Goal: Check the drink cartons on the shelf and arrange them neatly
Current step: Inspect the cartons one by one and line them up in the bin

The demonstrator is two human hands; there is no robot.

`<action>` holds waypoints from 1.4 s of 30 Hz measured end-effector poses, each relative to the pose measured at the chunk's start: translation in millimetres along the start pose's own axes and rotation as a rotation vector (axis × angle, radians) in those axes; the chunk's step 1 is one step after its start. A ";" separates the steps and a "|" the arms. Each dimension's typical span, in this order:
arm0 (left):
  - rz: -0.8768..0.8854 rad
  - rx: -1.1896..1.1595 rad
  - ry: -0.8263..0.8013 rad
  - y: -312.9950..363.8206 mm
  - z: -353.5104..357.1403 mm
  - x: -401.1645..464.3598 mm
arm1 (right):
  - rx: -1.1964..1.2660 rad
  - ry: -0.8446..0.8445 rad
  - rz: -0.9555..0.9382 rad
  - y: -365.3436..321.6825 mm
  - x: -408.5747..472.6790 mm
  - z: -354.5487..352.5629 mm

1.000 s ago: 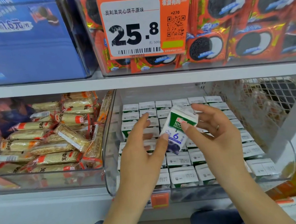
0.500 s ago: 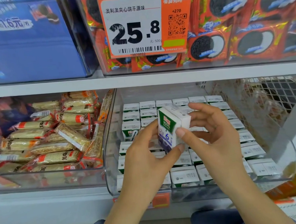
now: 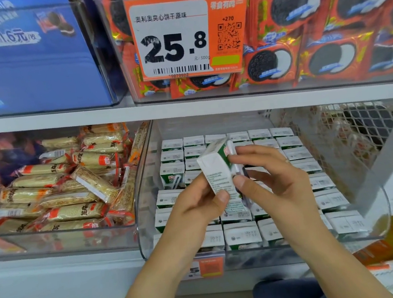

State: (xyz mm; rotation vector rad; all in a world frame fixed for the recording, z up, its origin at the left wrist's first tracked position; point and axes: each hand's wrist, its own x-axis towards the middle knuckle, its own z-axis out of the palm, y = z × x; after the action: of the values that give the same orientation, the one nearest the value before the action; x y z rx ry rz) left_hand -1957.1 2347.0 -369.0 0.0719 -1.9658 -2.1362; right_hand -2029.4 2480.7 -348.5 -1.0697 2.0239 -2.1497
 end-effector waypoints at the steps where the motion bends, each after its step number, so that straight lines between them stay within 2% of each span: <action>1: -0.003 -0.006 0.001 -0.5 -0.1 0.0 | -0.009 -0.001 0.001 0.1 -0.4 -0.2; 5: -0.015 -0.029 0.012 2.3 1.4 0.2 | -0.009 0.008 0.047 1.5 -0.2 0.3; 8: -0.053 -0.023 0.040 7.2 2.2 1.0 | 0.064 0.037 0.168 5.7 2.6 -0.9; 11: -0.119 -0.016 0.087 7.7 1.1 2.1 | 0.072 -0.007 0.297 11.6 4.5 -2.5; 16: -0.139 0.016 0.103 7.1 0.7 2.5 | 0.137 -0.012 0.378 11.4 6.9 0.5; 26: -0.067 0.008 0.175 12.9 2.0 2.0 | 0.188 -0.041 0.335 10.2 6.5 -0.5; 29: -0.097 0.019 0.180 10.4 0.3 3.7 | 0.204 -0.045 0.318 10.5 9.2 -7.9; 35: -0.217 0.074 0.074 12.2 -5.8 4.2 | 0.002 -0.247 0.198 7.6 13.9 -30.8; 40: -0.309 0.178 0.060 10.3 -7.6 12.3 | -0.113 -0.338 0.212 9.3 16.0 -41.7; 42: -0.207 0.199 0.027 15.0 -4.7 10.8 | -0.123 -0.324 0.208 8.6 17.1 -44.1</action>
State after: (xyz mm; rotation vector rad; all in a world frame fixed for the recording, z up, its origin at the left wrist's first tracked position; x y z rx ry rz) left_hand -1964.6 2339.1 -353.3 0.3508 -2.2362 -2.0364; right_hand -2066.9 2510.6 -345.4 -1.0817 2.0296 -1.6522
